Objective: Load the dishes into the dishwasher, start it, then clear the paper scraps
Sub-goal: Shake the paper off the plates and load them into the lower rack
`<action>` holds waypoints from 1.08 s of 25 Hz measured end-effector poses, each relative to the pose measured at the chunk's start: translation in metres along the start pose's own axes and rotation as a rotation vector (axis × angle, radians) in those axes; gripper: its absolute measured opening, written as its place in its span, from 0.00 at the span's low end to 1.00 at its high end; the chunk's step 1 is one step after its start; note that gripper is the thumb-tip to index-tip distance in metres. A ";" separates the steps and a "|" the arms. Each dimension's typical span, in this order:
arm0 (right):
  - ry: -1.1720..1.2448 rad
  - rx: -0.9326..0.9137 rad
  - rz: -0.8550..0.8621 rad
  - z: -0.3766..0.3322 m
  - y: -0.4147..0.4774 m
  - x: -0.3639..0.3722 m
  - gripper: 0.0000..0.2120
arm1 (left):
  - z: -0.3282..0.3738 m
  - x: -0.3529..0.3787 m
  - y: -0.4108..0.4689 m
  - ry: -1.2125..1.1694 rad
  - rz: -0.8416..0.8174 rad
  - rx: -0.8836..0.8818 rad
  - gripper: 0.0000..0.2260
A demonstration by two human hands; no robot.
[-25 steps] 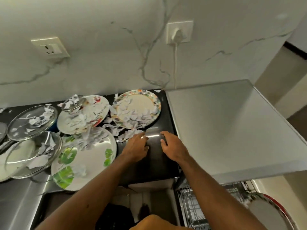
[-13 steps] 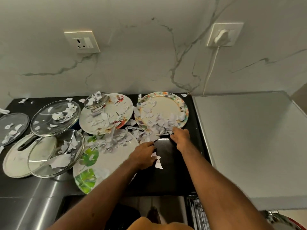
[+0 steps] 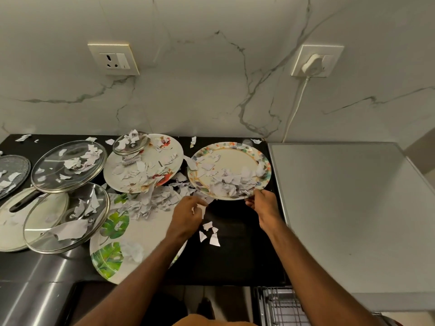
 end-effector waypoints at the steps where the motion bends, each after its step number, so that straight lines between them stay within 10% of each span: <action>1: 0.014 -0.002 -0.010 0.001 -0.006 -0.007 0.10 | 0.000 -0.002 -0.002 -0.199 0.078 -0.131 0.08; 8: 0.082 -0.005 -0.174 -0.006 -0.053 -0.035 0.10 | 0.040 0.028 0.000 -1.398 0.032 -0.572 0.24; 12: -0.040 -0.053 -0.312 -0.014 -0.066 -0.049 0.12 | 0.038 0.033 -0.004 -1.345 0.114 -0.608 0.30; 17: -0.461 -0.781 -0.117 -0.045 -0.094 -0.072 0.21 | 0.026 0.023 -0.014 -1.387 0.102 -0.505 0.40; 21: -0.868 -1.067 -0.677 -0.049 -0.128 -0.023 0.16 | 0.034 0.012 -0.028 -1.425 0.079 -0.455 0.41; 27: -1.272 -1.306 -0.989 -0.042 -0.139 0.067 0.23 | 0.024 -0.022 -0.058 -1.460 0.150 -0.457 0.45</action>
Point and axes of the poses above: each hand's wrist, its own y-axis towards the middle knuckle, its own x-axis out of the palm, z = x × y, the point moved 4 cm from there along y, towards the middle knuckle, and after that the axes turned 3 degrees about -y, right-handed, at the moved point
